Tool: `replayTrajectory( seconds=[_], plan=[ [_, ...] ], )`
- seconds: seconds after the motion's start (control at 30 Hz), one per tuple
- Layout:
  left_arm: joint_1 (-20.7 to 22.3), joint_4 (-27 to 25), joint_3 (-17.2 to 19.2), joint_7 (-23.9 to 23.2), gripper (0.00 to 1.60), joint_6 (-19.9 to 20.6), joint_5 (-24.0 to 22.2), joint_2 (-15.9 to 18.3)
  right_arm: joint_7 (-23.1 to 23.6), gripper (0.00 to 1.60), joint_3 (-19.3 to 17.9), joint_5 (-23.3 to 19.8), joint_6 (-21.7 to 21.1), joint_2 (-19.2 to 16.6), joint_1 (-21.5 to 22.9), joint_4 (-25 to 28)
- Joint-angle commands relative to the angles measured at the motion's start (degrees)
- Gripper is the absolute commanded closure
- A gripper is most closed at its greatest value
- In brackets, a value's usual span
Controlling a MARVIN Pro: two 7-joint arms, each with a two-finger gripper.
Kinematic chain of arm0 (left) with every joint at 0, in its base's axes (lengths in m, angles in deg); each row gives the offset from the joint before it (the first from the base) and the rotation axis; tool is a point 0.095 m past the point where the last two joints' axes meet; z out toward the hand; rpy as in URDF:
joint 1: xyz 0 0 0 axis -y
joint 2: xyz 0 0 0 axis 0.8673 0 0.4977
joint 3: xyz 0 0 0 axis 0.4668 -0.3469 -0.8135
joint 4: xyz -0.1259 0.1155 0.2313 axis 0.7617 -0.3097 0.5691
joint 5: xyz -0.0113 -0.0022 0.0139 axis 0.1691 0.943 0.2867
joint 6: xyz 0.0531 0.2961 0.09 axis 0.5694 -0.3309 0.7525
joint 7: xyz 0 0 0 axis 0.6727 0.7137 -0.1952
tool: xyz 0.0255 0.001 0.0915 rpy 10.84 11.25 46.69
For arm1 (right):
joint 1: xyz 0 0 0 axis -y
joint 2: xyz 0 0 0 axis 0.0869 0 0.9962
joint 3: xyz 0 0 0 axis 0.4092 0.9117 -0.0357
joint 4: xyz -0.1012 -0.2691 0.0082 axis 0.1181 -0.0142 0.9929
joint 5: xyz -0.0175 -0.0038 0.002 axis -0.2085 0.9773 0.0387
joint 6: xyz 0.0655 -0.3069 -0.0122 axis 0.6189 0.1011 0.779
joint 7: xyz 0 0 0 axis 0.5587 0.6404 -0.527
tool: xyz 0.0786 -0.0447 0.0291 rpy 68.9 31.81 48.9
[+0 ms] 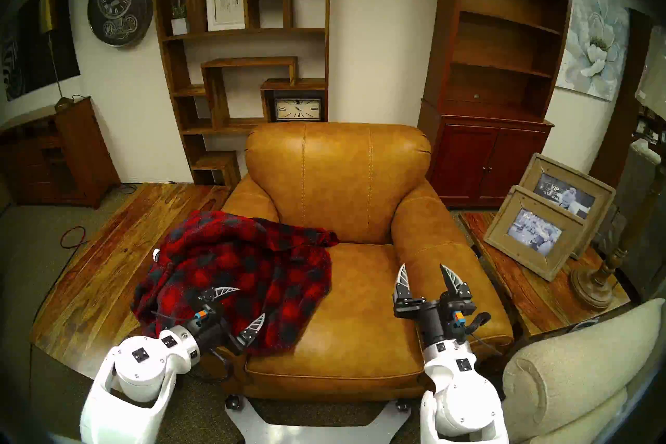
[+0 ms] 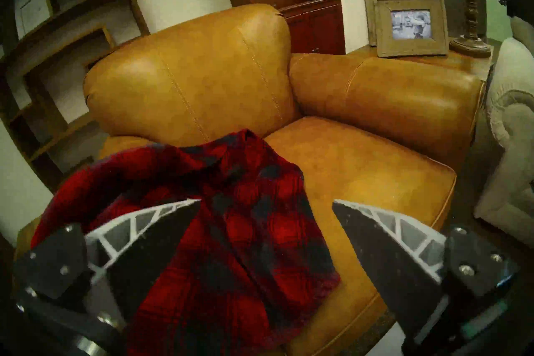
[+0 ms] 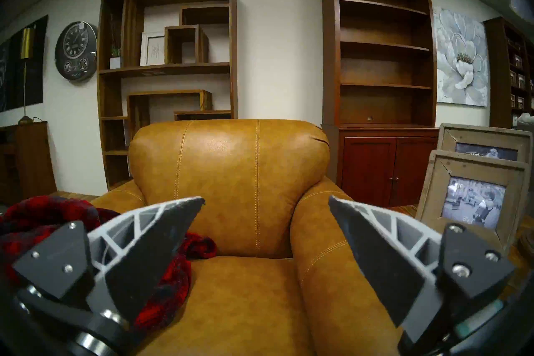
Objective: Move the blanket from sofa and drape it over the sofa arm
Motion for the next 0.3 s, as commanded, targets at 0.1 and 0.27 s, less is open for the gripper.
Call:
replayTrajectory(
  seconds=[0.1, 0.27],
  plan=[
    [-2.8, -6.62, -0.47, 2.54, 0.0, 5.93, 0.68, -2.85, 0.0, 0.0, 0.15, 0.17, 0.18, 0.02, -0.23, 1.73],
    [-2.84, -6.89, -0.76, 2.94, 0.0, 6.68, 0.81, -2.78, -0.01, 0.0, 0.16, 0.18, 0.15, 0.02, -0.26, 1.77]
  ],
)
